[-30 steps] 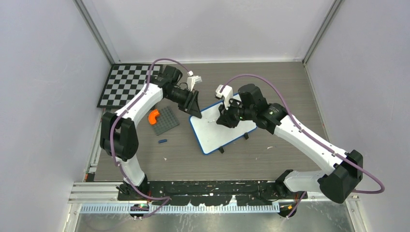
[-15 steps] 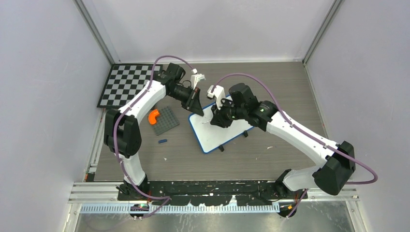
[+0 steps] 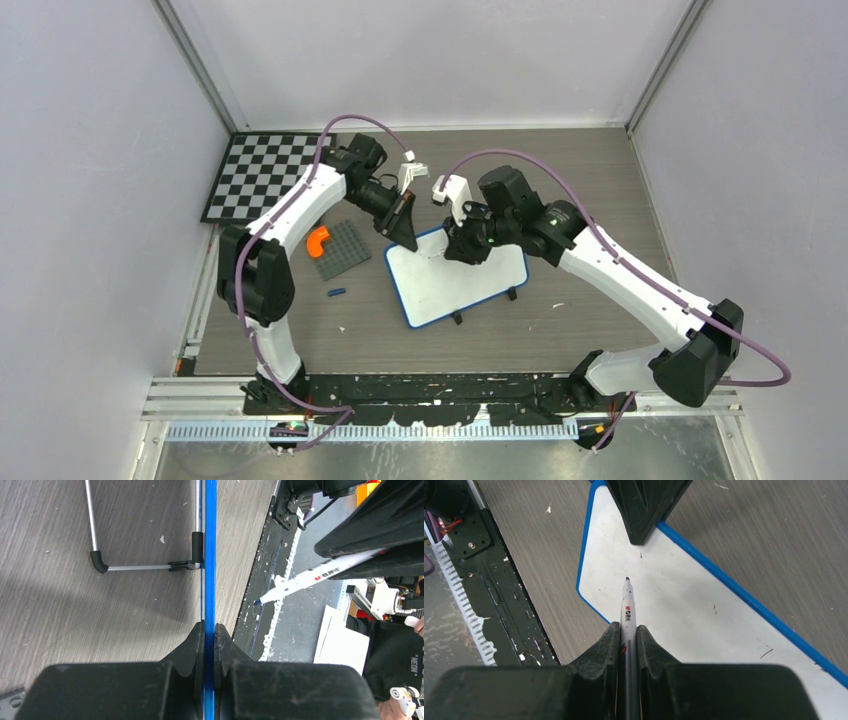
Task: Write a sentence on the whiteboard
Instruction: Hold the whiteboard at the center of the board.
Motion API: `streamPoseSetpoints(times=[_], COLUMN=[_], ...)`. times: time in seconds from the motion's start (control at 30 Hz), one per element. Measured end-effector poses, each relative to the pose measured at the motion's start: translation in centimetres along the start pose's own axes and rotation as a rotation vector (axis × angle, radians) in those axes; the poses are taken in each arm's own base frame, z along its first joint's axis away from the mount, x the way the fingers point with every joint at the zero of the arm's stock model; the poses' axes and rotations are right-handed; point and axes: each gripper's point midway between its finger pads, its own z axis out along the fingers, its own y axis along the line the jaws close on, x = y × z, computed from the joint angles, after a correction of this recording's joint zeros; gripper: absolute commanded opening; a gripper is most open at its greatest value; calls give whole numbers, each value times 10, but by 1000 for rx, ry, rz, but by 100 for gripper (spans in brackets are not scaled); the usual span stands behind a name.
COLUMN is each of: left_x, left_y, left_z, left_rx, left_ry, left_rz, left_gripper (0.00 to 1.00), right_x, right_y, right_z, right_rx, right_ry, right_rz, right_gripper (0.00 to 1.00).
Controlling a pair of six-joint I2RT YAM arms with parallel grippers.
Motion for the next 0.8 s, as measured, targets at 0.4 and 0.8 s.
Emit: streamPoseSetpoints(times=[0.4,0.8], left_x=[-12,-8], left_y=[6,2], left_z=[20,-1], left_rx=[-2,-71], left_ry=[26,-10], left_rz=[-60,-73], left_gripper=[33,24], right_x=[-6,-10], right_y=[1,7], right_z=[-7,0], right_rx=[15,17], right_ry=[-46,-65], right_rz=[-8,-26], right_gripper=[0,0])
